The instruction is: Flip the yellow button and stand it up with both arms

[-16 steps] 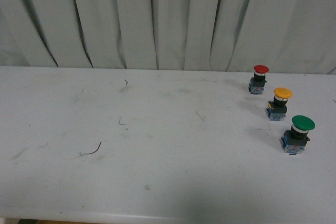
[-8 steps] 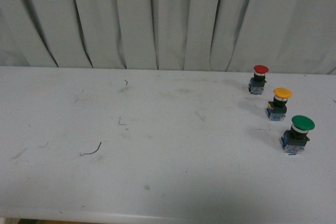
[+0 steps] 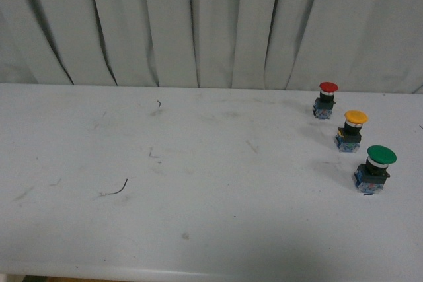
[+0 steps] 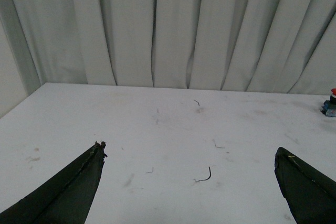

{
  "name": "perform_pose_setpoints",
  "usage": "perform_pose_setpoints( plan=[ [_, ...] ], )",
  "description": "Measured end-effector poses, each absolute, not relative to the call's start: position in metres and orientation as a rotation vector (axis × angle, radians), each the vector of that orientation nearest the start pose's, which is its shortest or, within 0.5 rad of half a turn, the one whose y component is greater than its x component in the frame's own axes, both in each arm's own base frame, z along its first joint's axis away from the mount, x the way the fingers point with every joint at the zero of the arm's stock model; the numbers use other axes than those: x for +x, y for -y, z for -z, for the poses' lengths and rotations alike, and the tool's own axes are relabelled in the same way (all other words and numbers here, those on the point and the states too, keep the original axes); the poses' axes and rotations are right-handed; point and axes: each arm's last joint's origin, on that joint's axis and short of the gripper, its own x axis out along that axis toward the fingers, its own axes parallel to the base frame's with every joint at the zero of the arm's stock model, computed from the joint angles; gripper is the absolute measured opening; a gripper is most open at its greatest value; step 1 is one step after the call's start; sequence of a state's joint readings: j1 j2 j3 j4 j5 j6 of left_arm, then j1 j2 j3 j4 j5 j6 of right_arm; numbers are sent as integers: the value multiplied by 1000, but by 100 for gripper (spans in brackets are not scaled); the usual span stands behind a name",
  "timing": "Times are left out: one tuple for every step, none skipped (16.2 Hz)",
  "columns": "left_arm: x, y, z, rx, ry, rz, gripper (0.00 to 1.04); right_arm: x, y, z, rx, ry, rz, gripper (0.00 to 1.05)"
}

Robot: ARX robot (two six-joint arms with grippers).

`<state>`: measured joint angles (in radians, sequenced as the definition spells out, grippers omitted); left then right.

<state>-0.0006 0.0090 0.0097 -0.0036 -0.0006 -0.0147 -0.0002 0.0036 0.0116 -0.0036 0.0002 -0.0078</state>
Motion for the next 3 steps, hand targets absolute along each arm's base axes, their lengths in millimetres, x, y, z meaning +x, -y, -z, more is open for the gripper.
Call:
perform_pose_setpoints(
  plan=[
    [98, 0, -166, -15, -3, 0, 98, 97, 0, -167, -7, 4, 0, 98],
    [98, 0, -166, -15, -3, 0, 98, 97, 0, -167, -8, 4, 0, 98],
    [98, 0, -166, -15, -3, 0, 98, 97, 0, -167, -8, 4, 0, 98]
  ],
)
